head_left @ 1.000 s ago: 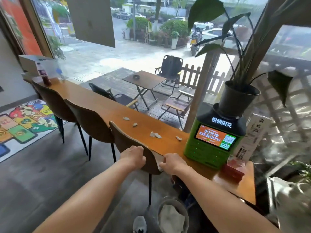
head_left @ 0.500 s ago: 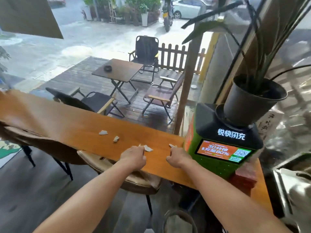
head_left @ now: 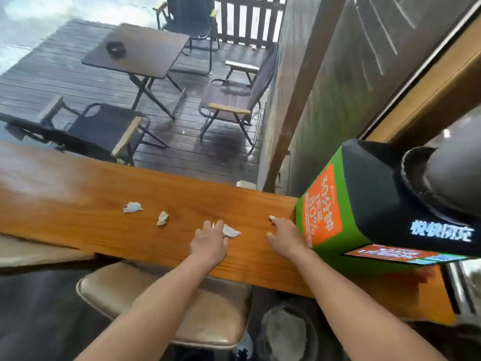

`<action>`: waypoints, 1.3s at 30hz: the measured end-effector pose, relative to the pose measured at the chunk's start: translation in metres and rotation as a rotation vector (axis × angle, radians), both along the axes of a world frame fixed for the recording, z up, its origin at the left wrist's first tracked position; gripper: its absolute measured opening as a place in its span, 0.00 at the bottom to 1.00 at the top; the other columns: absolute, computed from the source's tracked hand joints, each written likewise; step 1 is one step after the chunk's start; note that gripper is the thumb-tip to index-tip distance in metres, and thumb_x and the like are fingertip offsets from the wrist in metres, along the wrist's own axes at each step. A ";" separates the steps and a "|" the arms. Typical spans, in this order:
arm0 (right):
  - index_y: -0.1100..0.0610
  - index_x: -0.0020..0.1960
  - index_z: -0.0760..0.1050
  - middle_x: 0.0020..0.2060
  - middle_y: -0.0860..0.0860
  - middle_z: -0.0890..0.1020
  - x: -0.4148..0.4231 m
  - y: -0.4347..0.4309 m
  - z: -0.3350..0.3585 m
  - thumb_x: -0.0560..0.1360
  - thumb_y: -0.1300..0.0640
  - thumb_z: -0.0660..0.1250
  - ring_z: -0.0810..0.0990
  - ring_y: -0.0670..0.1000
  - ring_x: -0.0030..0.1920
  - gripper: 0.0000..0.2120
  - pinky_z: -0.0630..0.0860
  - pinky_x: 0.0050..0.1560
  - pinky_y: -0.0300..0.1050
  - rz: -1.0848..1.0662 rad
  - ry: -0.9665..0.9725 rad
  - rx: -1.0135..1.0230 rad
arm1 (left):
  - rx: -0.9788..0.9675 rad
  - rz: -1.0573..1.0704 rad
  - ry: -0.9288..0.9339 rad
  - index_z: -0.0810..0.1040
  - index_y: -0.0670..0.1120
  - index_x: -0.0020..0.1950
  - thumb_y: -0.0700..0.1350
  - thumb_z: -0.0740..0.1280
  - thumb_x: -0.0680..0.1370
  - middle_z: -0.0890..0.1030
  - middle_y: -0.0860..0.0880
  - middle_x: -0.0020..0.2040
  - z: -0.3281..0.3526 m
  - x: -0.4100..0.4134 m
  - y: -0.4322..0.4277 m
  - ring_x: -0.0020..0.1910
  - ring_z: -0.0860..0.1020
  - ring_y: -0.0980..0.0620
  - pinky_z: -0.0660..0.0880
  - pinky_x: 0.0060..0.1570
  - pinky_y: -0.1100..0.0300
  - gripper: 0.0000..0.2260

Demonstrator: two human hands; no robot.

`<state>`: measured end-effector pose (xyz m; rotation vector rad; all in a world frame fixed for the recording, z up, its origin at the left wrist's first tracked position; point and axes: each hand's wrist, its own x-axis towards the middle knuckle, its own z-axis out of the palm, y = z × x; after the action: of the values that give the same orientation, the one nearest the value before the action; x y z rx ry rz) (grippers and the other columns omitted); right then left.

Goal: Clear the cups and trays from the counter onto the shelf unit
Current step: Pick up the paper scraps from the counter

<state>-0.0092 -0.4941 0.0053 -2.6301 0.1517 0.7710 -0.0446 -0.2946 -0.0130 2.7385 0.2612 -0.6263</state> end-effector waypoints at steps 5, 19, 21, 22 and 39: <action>0.45 0.77 0.62 0.78 0.55 0.59 0.026 0.012 -0.039 0.80 0.50 0.62 0.63 0.62 0.74 0.26 0.63 0.72 0.55 -0.018 -0.005 -0.056 | -0.039 -0.129 0.000 0.61 0.61 0.76 0.55 0.60 0.82 0.63 0.46 0.74 -0.041 0.017 0.008 0.66 0.66 0.41 0.74 0.55 0.50 0.22; 0.53 0.49 0.74 0.56 0.53 0.72 0.000 0.056 -0.089 0.79 0.62 0.58 0.71 0.57 0.55 0.08 0.74 0.50 0.49 -0.080 -0.046 -0.154 | -0.071 -0.649 0.123 0.73 0.45 0.61 0.32 0.64 0.78 0.72 0.44 0.60 -0.082 0.038 0.052 0.56 0.77 0.40 0.78 0.51 0.49 0.15; 0.53 0.46 0.72 0.51 0.53 0.73 0.000 0.072 -0.086 0.78 0.62 0.58 0.72 0.57 0.52 0.07 0.74 0.49 0.50 -0.047 -0.002 -0.133 | -0.088 -0.708 0.198 0.75 0.46 0.59 0.34 0.65 0.78 0.72 0.45 0.59 -0.075 0.047 0.070 0.55 0.78 0.41 0.77 0.53 0.48 0.12; 0.53 0.45 0.70 0.50 0.52 0.73 0.001 0.082 -0.083 0.78 0.62 0.58 0.72 0.56 0.51 0.06 0.74 0.48 0.50 -0.030 0.012 -0.119 | -0.079 -0.725 0.213 0.78 0.46 0.59 0.35 0.64 0.79 0.73 0.46 0.60 -0.071 0.052 0.080 0.56 0.79 0.42 0.78 0.54 0.48 0.11; 0.52 0.65 0.74 0.66 0.52 0.70 0.040 0.291 -0.079 0.77 0.64 0.64 0.68 0.57 0.64 0.18 0.76 0.58 0.51 0.272 -0.063 0.164 | 0.250 -0.186 -0.025 0.60 0.47 0.78 0.54 0.64 0.81 0.66 0.49 0.74 -0.054 0.072 0.282 0.62 0.70 0.47 0.75 0.59 0.57 0.28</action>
<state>0.0312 -0.2029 -0.0736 -2.5426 -0.2812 0.7494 0.0273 -0.0131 -0.0671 3.0344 0.0839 -0.6447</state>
